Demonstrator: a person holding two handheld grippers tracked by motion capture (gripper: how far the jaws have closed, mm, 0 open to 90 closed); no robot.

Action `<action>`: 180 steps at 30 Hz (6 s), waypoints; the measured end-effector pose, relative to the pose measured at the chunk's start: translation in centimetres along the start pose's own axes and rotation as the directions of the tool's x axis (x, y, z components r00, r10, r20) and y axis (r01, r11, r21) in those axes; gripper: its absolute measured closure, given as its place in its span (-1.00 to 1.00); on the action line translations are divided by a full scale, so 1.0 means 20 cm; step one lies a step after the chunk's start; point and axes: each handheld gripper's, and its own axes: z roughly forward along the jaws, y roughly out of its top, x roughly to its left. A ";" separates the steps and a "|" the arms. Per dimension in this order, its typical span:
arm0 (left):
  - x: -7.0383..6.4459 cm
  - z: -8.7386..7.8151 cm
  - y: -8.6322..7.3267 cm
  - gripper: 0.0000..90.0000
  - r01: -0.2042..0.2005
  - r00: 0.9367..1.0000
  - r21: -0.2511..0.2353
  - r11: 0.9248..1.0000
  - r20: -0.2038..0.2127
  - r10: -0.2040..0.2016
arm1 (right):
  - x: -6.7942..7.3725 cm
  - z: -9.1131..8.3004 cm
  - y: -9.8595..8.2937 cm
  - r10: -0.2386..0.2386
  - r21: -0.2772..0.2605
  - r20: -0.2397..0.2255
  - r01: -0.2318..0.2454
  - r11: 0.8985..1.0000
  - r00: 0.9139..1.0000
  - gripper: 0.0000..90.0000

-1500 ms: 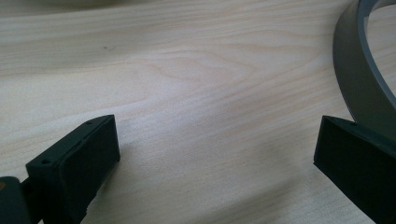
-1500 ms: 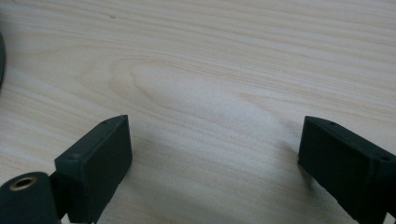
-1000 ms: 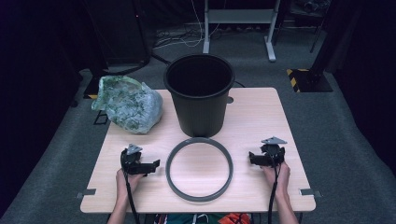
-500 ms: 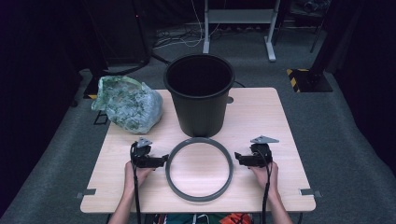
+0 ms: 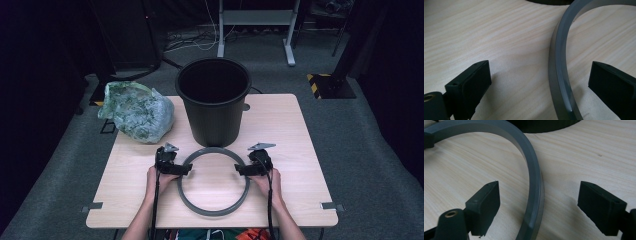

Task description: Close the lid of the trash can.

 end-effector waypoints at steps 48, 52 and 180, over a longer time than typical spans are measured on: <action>-0.13 -0.02 -0.05 0.70 -0.059 0.995 -0.126 0.990 -0.084 0.048 | 0.11 0.04 -0.06 -0.065 -0.085 0.128 0.077 0.993 0.990 0.72; -0.13 -0.02 -0.05 0.70 -0.049 0.997 -0.142 0.989 -0.073 0.039 | 0.11 0.02 -0.06 -0.065 -0.098 0.131 0.079 0.992 0.989 0.73; -0.25 -0.63 0.28 0.72 -0.218 0.967 -0.463 0.859 -0.224 0.124 | 0.32 -0.60 0.38 -0.218 -0.361 0.258 0.303 0.882 0.941 0.73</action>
